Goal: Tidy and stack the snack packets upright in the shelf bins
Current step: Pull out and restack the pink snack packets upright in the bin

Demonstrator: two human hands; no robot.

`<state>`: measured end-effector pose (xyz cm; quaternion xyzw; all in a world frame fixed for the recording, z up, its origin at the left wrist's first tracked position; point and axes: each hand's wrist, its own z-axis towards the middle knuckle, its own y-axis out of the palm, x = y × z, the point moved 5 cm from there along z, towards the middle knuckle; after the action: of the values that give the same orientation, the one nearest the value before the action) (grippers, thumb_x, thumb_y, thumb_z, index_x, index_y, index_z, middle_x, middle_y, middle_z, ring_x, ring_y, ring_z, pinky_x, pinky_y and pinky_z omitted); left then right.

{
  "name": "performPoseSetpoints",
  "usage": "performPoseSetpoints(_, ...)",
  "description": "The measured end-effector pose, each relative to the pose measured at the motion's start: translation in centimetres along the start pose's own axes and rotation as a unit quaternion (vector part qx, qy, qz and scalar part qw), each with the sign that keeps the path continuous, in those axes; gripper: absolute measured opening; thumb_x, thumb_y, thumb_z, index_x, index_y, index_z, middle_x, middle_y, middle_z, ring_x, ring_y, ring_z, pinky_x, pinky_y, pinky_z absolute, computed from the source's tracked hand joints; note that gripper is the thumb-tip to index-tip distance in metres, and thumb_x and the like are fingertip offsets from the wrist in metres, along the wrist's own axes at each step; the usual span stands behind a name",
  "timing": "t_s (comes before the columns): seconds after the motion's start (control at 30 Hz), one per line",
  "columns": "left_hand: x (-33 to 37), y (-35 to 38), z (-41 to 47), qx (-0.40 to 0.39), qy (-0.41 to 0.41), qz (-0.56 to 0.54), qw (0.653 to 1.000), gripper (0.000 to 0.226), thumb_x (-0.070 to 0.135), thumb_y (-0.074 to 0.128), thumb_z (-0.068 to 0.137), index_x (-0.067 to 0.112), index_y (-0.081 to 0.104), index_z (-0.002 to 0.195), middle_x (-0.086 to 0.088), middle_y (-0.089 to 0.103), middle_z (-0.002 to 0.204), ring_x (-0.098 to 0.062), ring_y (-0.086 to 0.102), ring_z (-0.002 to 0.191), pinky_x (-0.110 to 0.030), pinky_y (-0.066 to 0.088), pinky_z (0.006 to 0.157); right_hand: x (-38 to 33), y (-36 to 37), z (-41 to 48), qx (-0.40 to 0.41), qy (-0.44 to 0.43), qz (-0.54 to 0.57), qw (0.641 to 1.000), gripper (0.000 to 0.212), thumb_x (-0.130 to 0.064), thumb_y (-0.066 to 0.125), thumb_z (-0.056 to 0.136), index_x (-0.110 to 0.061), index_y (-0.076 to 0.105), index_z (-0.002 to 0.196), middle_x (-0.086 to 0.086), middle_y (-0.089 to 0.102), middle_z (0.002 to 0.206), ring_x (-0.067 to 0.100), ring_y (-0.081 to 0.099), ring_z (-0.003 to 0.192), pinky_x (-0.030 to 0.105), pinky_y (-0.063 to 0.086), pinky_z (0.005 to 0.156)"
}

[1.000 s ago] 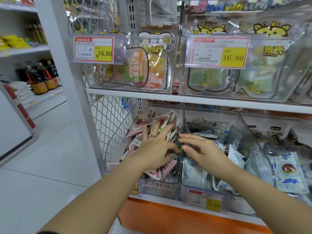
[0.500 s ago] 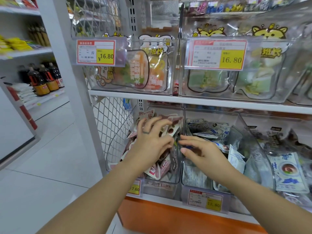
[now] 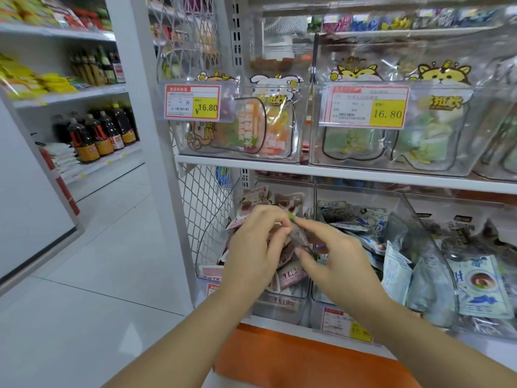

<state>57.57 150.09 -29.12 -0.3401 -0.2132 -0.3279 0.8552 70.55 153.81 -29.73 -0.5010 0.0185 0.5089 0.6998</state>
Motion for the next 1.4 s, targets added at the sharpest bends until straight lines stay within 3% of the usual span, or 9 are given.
performPoseSetpoints(0.1, -1.1, -1.1, 0.5, -0.019, -0.043, 0.033, 0.998, 0.016, 0.011, 0.059, 0.089, 0.026, 0.059, 0.086, 0.017, 0.054, 0.097, -0.001, 0.055, 0.090, -0.014, 0.047, 0.082, 0.0, 0.2, 1.0, 0.007, -0.002, -0.021, 1.000, 0.034, -0.016, 0.061, 0.089, -0.029, 0.063, 0.120, -0.014, 0.069, 0.096, -0.002, 0.059, 0.067, 0.004, 0.043, 0.064)
performPoseSetpoints(0.23, -4.9, -2.4, 0.6, -0.055, -0.195, 0.067, 0.977, 0.019, 0.013, 0.055, 0.092, 0.024, 0.060, 0.107, 0.007, 0.058, 0.116, 0.002, 0.052, 0.088, -0.010, 0.042, 0.081, 0.4, 0.4, 2.4, 0.028, 0.008, -0.009, 1.000, 0.028, -0.015, 0.059, 0.091, -0.019, 0.065, 0.118, -0.015, 0.063, 0.074, -0.003, 0.053, 0.051, 0.006, 0.038, 0.049)
performPoseSetpoints(0.33, -6.3, -1.8, 0.3, -0.098, -0.262, 0.077, 0.957, 0.038, 0.011, 0.049, 0.095, 0.012, 0.047, 0.133, 0.002, 0.053, 0.114, 0.010, 0.043, 0.062, 0.003, 0.035, 0.053, 1.3, 0.7, 3.8, 0.041, 0.025, -0.030, 0.998, 0.029, -0.022, 0.059, 0.091, -0.020, 0.064, 0.119, -0.006, 0.063, 0.068, 0.007, 0.051, 0.050, 0.012, 0.037, 0.047)
performPoseSetpoints(0.43, -7.2, -1.7, 0.7, -0.043, -0.333, 0.020, 0.942, 0.043, 0.008, 0.045, 0.096, 0.011, 0.041, 0.139, -0.005, 0.061, 0.106, 0.001, 0.047, 0.043, -0.006, 0.033, 0.036, 2.5, 1.4, 4.6, 0.022, 0.031, -0.063, 0.997, 0.026, -0.028, 0.060, 0.090, -0.019, 0.066, 0.113, 0.000, 0.068, 0.091, 0.012, 0.058, 0.076, 0.023, 0.044, 0.069)
performPoseSetpoints(0.53, -8.8, -1.1, 1.2, -0.035, -0.382, 0.021, 0.923, 0.045, 0.012, 0.043, 0.097, 0.012, 0.038, 0.142, -0.002, 0.057, 0.107, -0.004, 0.048, 0.052, -0.012, 0.035, 0.037, 3.4, 2.1, 4.5, 0.001, 0.024, -0.081, 0.996, 0.022, -0.033, 0.058, 0.090, -0.019, 0.066, 0.104, -0.003, 0.062, 0.082, 0.012, 0.053, 0.074, 0.022, 0.038, 0.063)
performPoseSetpoints(0.73, -9.4, 0.4, 1.9, -0.075, -0.388, 0.048, 0.917, 0.039, 0.015, 0.045, 0.098, 0.008, 0.044, 0.136, 0.004, 0.052, 0.103, -0.004, 0.056, 0.054, -0.011, 0.037, 0.038, 4.2, 2.8, 4.0, -0.020, 0.010, -0.048, 0.999, 0.026, -0.033, 0.053, 0.093, -0.016, 0.063, 0.110, -0.007, 0.059, 0.111, 0.006, 0.052, 0.093, 0.019, 0.040, 0.079)
performPoseSetpoints(0.87, -10.9, 0.8, 2.2, -0.131, -0.423, 0.088, 0.892, 0.031, 0.018, 0.044, 0.096, 0.003, 0.056, 0.121, -0.011, 0.064, 0.107, -0.026, 0.062, 0.089, -0.028, 0.048, 0.070, 4.7, 3.0, 3.8, -0.005, 0.016, -0.048, 0.999, 0.028, -0.034, 0.052, 0.093, -0.014, 0.063, 0.109, -0.004, 0.060, 0.109, 0.009, 0.054, 0.091, 0.017, 0.037, 0.075)
performPoseSetpoints(1.0, -11.8, 0.8, 2.3, -0.183, -0.451, 0.103, 0.867, 0.022, 0.016, 0.046, 0.094, 0.003, 0.061, 0.104, -0.010, 0.062, 0.091, -0.017, 0.054, 0.067, -0.024, 0.036, 0.048, 4.9, 3.2, 3.7, 0.007, 0.018, -0.047, 0.999, 0.030, -0.035, 0.052, 0.093, -0.015, 0.063, 0.111, -0.005, 0.061, 0.104, 0.004, 0.049, 0.084, 0.016, 0.035, 0.071)
performPoseSetpoints(1.4, -9.7, -0.8, 1.6, -0.162, -0.456, 0.067, 0.873, 0.022, 0.007, 0.044, 0.089, 0.011, 0.055, 0.071, -0.005, 0.056, 0.069, -0.013, 0.046, 0.059, -0.025, 0.030, 0.050, 4.5, 2.6, 3.1, 0.049, 0.058, 0.020, 0.997, 0.018, -0.029, 0.057, 0.091, -0.016, 0.065, 0.099, -0.012, 0.059, 0.081, 0.000, 0.053, 0.072, 0.008, 0.037, 0.061)
